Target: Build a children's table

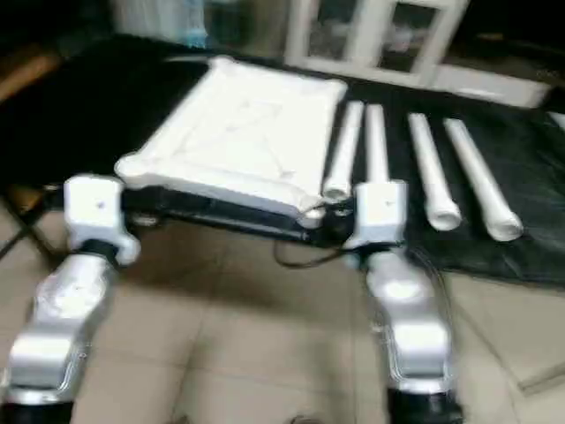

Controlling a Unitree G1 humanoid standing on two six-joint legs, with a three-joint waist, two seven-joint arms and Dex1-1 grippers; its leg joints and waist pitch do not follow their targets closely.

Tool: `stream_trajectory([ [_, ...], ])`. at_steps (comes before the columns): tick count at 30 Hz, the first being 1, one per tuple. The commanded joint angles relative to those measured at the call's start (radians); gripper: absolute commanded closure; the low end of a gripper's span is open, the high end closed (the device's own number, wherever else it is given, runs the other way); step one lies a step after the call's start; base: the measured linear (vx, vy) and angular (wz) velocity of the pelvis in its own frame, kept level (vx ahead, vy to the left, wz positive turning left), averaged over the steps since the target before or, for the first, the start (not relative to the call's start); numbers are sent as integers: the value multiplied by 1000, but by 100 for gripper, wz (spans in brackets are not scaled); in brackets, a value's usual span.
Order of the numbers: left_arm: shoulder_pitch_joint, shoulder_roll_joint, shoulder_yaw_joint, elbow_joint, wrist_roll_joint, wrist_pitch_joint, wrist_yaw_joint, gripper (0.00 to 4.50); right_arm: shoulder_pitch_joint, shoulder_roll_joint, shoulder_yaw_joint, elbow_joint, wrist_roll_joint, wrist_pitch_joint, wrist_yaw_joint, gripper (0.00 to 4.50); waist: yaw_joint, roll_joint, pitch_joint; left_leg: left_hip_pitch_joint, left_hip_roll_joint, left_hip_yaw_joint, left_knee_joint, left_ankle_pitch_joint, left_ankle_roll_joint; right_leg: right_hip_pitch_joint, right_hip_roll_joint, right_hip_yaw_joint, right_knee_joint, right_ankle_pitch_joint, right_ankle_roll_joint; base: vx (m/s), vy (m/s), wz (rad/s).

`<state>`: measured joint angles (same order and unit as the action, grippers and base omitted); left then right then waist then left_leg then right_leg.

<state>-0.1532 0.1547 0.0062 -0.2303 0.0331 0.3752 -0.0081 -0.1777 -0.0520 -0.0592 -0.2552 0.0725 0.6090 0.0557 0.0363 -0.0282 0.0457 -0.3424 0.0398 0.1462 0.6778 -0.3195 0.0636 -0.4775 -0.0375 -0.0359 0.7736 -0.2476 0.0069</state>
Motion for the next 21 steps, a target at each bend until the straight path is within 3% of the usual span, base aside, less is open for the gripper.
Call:
stream_trajectory([
  [1, -15, -8, -30, -9, 1, 11, -23, 11, -7, -1, -50, -24, 31, 19, -15, 0, -12, 38, -71, 58, 115, -90, -125, 846, -226, 28, 18, -55, -57, 69, -47, -48, 296, 1],
  [2, -15, -11, -34, -5, 7, 4, -18, 11, -9, 1, -50, -28, 39, 24, -14, 0, -14, 39, -67, 57, 86, -56, -147, 906, -444, 60, 30, -68, -83, 124, -77, -48, 296, 1],
  [3, -14, -14, -38, -4, 12, 0, -12, 11, -9, 0, -49, -32, 43, 28, -12, 0, -49, 5, -59, 93, 72, -64, -156, 960, -809, 124, -12, -58, -155, 260, -189, -15, 229, 4],
  [4, -12, -21, -39, -5, 9, 1, -8, 11, -8, -5, -43, -37, 40, 36, -11, 0, 2, -31, -59, 15, 234, -155, 99, 603, -813, 198, -343, 113, -166, 401, -408, 9, 90, 4],
  [5, -11, -21, -39, -5, 10, -1, -7, 11, -8, -5, -43, -38, 40, 38, -10, 0, 11, -35, -52, -35, 271, -223, 134, 391, -552, 222, -368, 127, -156, 471, -439, 9, 125, 9],
  [6, 7, -37, -24, -10, -5, 8, 13, 11, -10, -14, -29, -41, 3, 25, -21, 0, -7, 12, -23, -30, 282, -274, 99, 220, -304, 196, -296, -30, -186, 347, -470, -38, -137, -20],
  [7, 10, -37, -22, -11, -8, 10, 13, 11, -10, -15, -27, -40, -4, 14, -25, 0, -65, 64, 3, -29, 249, -257, -118, 190, -327, 156, -30, -175, -67, 10, -266, -127, -145, -18],
  [8, 26, -39, -13, -17, -14, 11, 13, 11, -11, -23, -20, -33, -35, -46, -39, 0, -75, 88, -12, -45, 278, -293, -177, 286, -330, 137, -16, -115, 15, -56, -178, -127, -181, -23],
  [9, 37, -36, -12, -23, -9, 2, 9, 11, -12, -27, -20, -30, -44, -85, -43, 0, -40, 83, -15, -59, 295, -223, -159, 37, -367, 103, -54, -48, 9, -91, -58, -158, 23, 29],
  [10, 37, -36, -12, -23, -9, 2, 9, 11, -12, -27, -20, -30, -44, -85, -43, 0, -55, 89, -11, -65, 228, -199, -174, -326, -330, 126, -44, -36, -28, -99, -9, -163, 10, 31],
  [11, 62, -23, -16, -33, 1, -26, -5, 11, -23, -30, -31, -31, -40, -76, -48, 0, -56, 56, -19, -54, 177, -169, -150, -556, -288, 131, -68, -18, -91, -140, -17, -163, 10, 31],
  [12, 69, -21, -16, -36, -4, -32, -13, 11, -26, -32, -34, -31, -41, -72, -52, 0, -57, 40, -28, -55, 155, -157, -129, -540, -276, 140, -94, -1, -128, -202, -35, -173, -60, -7],
  [13, 78, -18, -15, -40, -14, -39, -26, 11, -31, -34, -39, -29, -43, -67, -58, 0, -35, 17, -15, -60, 134, -118, -104, -421, -250, 118, -142, 15, -217, -530, -48, -80, -39, -11],
  [14, 83, -20, -13, -44, -21, -50, -30, 11, -36, -31, -51, -28, -22, -56, -50, 0, -31, 5, -8, -47, 132, -106, -91, -372, -227, 104, -155, 20, -249, -683, -44, -171, -80, -9],
  [15, 82, -16, -15, -45, -3, -50, -19, 11, -38, -33, -58, -26, 13, -45, -21, 0, -25, -27, -21, -14, 122, -75, -48, -208, -174, 92, -166, 16, -292, -854, -28, -157, -90, 4],
  [16, 82, -16, -16, -45, -2, -50, -18, 11, -38, -34, -58, -26, 15, -45, -19, 0, -15, -22, -21, -23, 137, -64, -80, -69, -140, 111, -162, 16, -292, -773, -50, -163, -122, 1],
  [17, 77, -15, -14, -44, 10, -36, -9, 11, -38, -46, -51, -23, 17, -44, -4, 0, -11, -11, -28, -45, 158, -56, -131, 23, -139, 139, -127, 3, -264, -547, -73, -73, -81, 0],
  [18, 76, -16, -11, -43, 9, -33, -7, 11, -38, -48, -48, -22, 15, -44, -3, 0, -11, -13, -31, -46, 165, -52, -145, 40, -140, 144, -115, -1, -256, -442, -76, 0, 0, 0],
  [19, 70, -17, -8, -37, 12, -14, -1, 11, -38, -53, -42, -19, 18, -37, 10, 0, -9, -1, -30, -42, 168, -42, -160, -22, -149, 141, -104, -4, -251, -356, -79, -89, -20, -8],
  [20, 62, -15, -7, -26, 19, -14, 6, 11, -36, -60, -30, -12, 9, -39, 16, 0, -14, 1, -18, -37, 171, -38, -172, -199, -175, 126, -104, -9, -260, -462, -66, -89, -20, -8],
  [21, 52, -6, -18, -8, 36, -4, 9, 11, -35, -63, -18, 1, 7, -48, 31, 0, -17, 2, -13, -32, 169, -36, -168, -292, -194, 114, -108, -11, -270, -547, -49, -84, -4, -8],
])
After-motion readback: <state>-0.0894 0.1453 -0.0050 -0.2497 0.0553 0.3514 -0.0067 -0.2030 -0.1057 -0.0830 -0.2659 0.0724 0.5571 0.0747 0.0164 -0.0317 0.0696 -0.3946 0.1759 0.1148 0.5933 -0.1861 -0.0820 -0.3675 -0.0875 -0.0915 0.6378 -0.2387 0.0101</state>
